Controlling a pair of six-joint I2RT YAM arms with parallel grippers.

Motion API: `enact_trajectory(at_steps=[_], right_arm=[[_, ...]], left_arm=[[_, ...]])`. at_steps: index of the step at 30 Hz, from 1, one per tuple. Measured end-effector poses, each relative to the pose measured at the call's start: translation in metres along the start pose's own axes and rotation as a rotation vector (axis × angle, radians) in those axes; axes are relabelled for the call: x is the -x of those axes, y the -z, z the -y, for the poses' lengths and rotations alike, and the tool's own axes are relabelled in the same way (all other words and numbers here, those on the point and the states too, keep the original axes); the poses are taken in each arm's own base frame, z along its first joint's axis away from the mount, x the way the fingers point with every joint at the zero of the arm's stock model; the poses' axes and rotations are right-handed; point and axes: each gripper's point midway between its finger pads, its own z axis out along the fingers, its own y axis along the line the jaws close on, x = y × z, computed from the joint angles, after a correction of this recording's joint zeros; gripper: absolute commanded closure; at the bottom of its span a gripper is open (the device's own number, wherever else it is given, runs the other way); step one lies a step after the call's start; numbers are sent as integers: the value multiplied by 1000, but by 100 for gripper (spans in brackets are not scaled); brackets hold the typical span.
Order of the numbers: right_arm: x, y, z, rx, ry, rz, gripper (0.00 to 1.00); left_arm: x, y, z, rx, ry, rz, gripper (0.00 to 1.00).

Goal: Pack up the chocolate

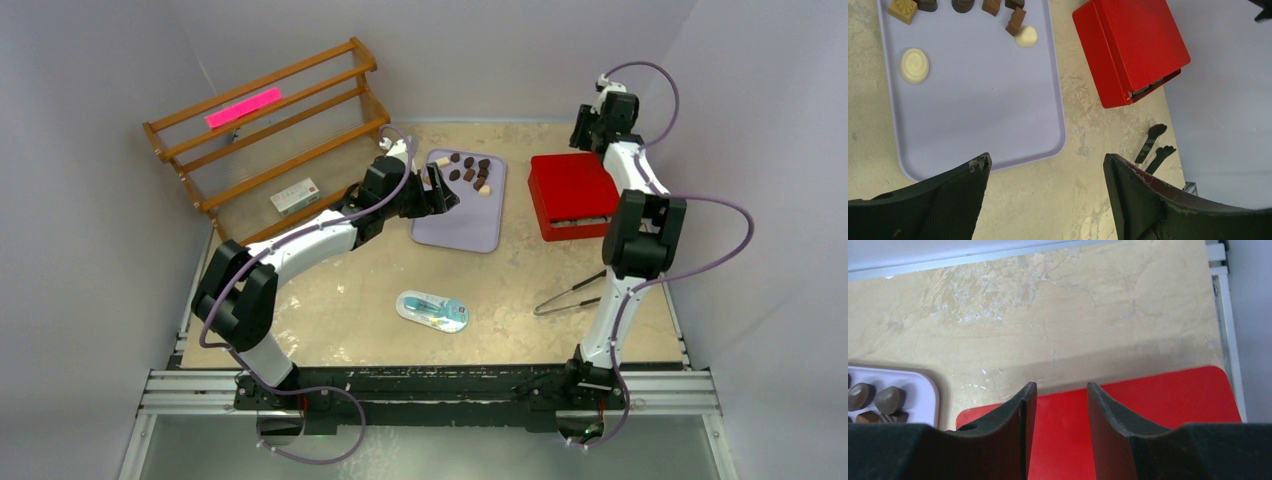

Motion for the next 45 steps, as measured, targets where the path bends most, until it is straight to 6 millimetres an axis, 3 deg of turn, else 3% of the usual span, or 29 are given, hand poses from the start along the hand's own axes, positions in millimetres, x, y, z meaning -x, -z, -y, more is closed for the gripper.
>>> enact_trajectory(at_steps=[8,12,16,38,45], right_arm=[[-12,-36,-15,26,128,-92,54],[-29,-43,-16,28,185,-157,54],[-39,-42,-15,28,212,-194,54],[-49,-31,-14,45,303,-266,56],[-61,-26,-13,46,302,-293,57]], left_arm=[[-2,0,2,-4,-3,-4,19],[-2,0,2,-4,-3,-4,19],[-2,0,2,-4,-3,-4,19],[-2,0,2,-3,-3,-5,20],[-8,0,-3,7,-1,-17,20]])
